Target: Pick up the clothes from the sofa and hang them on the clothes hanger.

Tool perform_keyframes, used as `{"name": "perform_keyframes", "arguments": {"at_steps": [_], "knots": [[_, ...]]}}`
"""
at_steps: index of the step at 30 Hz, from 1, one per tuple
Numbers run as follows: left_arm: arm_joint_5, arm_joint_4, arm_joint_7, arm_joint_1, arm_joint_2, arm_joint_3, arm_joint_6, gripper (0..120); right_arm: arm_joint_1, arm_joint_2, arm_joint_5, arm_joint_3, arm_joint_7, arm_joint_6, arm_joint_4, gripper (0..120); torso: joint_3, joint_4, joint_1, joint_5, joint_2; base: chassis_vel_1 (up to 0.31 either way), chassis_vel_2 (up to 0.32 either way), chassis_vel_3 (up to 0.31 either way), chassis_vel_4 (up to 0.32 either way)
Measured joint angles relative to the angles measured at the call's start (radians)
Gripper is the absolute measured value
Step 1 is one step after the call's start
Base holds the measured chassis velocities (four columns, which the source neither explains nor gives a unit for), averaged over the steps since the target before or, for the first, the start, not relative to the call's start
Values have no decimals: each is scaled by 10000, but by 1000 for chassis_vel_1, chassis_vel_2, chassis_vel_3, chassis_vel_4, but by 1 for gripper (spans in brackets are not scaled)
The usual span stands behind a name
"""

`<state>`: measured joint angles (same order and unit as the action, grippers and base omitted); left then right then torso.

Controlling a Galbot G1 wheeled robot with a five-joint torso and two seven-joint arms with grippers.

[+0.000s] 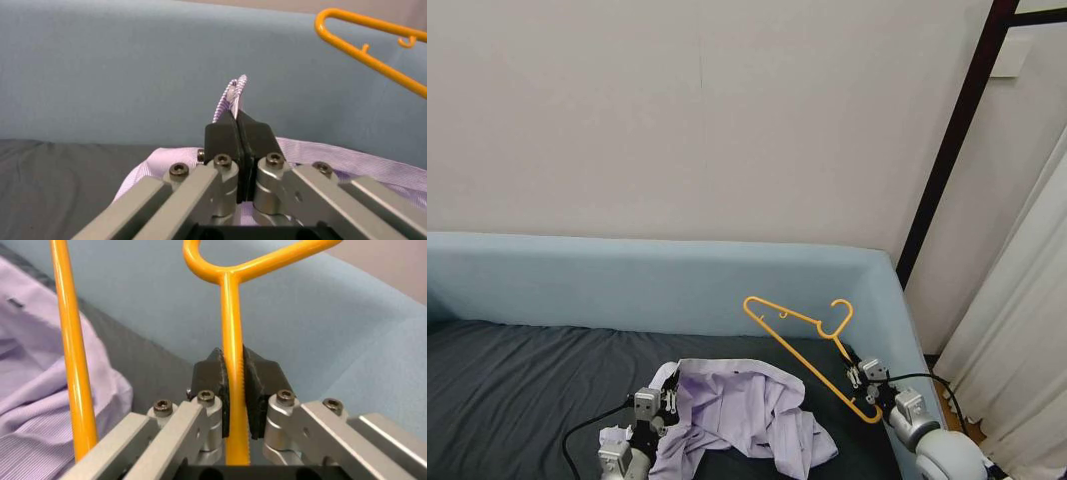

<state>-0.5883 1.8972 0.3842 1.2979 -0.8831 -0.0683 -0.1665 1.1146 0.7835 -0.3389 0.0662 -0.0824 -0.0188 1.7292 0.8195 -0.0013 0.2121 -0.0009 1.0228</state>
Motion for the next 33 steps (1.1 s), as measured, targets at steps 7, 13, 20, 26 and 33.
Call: {"name": "perform_keyframes", "arguments": {"at_steps": [7,13,20,26,33], "knots": [[-286,57,162,-88,118,-28,115,0,818,58,1295,100,-71,-464,303,6,0,1,0,0,0,0,0,0,0],[-453,70,201,-211,183,-34,170,0,1259,135,3167,111,47,-1291,94,6,0,0,0,0,0,0,0,0,0],[-558,321,244,-269,304,101,302,0,1187,261,5251,-110,-82,-1994,-354,6,0,0,0,0,0,0,0,0,0],[-521,500,246,-171,333,357,365,0,696,404,5650,-640,-365,-1933,-632,6,0,2,0,1,0,0,0,0,0],[-354,553,226,-107,319,618,364,0,-111,873,6623,-1299,-644,-1848,-1021,6,1,2,0,1,0,0,0,0,0]]}}
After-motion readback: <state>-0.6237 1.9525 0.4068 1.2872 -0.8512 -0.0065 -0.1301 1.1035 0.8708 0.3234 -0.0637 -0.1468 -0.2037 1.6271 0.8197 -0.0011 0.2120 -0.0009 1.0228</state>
